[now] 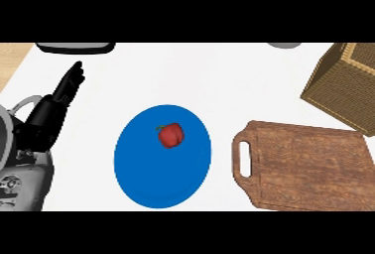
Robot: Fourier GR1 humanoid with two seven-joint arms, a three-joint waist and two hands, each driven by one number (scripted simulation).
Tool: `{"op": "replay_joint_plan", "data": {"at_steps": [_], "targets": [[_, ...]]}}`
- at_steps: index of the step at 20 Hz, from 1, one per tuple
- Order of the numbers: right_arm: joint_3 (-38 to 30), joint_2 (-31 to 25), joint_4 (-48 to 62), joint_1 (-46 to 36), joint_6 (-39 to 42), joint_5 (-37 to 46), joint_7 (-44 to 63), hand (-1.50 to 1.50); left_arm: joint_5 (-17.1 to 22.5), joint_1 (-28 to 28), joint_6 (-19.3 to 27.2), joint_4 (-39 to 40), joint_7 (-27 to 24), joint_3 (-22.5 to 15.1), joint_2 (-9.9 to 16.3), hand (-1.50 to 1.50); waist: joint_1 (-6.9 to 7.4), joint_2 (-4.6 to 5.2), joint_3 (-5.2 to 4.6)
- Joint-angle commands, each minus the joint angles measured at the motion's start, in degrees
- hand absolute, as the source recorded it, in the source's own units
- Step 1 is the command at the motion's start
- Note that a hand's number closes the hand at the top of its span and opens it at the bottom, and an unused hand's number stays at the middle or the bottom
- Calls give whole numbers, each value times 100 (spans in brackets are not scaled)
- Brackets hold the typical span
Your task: Pick the sweet potato from the cutting board and place it in the basket
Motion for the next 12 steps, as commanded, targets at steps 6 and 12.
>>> {"op": "replay_joint_plan", "data": {"at_steps": [6,12], "targets": [[968,26,-29,251,-132,1090,-136,150,46,240,-110,-203,-19,86,94,0,-55,-16,4],[1105,-125,527,186,69,1404,-851,-150,-63,115,15,-155,36,31,-31,0,-23,4,8]]}}
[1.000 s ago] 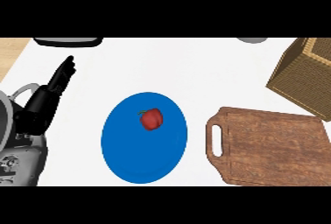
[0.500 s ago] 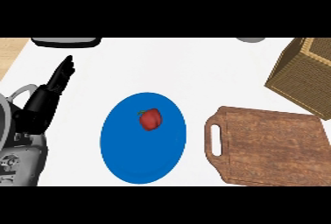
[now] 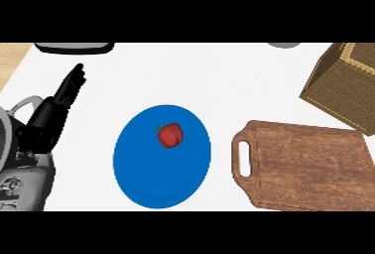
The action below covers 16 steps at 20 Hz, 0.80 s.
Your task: Pick the sweet potato from the cutting board and place it in the basket
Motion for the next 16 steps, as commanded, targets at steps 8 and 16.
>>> {"op": "replay_joint_plan", "data": {"at_steps": [8,16], "targets": [[-455,-83,784,-238,356,-180,-545,-150,-3,22,-57,-156,132,39,25,0,22,8,8],[-1983,184,1128,-579,-1271,-1408,488,-150,114,91,-190,-78,-27,168,137,0,28,-8,8]]}}
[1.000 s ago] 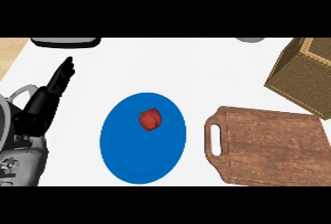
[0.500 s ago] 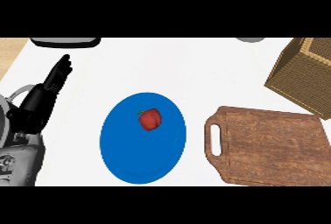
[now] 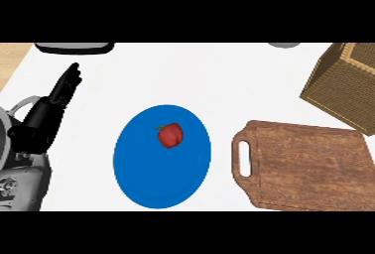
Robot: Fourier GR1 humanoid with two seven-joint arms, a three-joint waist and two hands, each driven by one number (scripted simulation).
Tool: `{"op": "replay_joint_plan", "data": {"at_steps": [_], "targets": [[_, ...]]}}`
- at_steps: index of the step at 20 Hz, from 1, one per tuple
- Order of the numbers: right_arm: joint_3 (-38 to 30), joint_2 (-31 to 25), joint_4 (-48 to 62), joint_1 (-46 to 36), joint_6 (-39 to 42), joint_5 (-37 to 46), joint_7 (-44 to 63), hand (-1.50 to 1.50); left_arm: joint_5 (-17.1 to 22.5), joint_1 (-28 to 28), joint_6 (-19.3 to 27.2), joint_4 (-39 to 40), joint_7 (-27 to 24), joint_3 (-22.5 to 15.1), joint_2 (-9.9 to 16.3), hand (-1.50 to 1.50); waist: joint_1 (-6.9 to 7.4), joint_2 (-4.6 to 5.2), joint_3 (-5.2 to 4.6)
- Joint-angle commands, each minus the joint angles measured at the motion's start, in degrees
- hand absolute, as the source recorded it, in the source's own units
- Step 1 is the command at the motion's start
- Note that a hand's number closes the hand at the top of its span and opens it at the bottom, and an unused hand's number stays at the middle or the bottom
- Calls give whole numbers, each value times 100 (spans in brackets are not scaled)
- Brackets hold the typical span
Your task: Pick the sweet potato from the cutting board and place it in the basket
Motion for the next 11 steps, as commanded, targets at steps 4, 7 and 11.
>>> {"op": "replay_joint_plan", "data": {"at_steps": [4,7,11], "targets": [[-1020,-610,292,-128,-1052,-732,551,-150,-110,30,91,-7,-4,-86,-97,0,-24,18,3],[-1333,-881,416,172,-1438,-950,402,-150,43,20,-71,-195,121,-33,-9,0,0,16,12],[-1670,-1510,592,658,-1330,-1203,85,-150,-65,169,25,-78,-133,-113,-132,0,-56,36,17]]}}
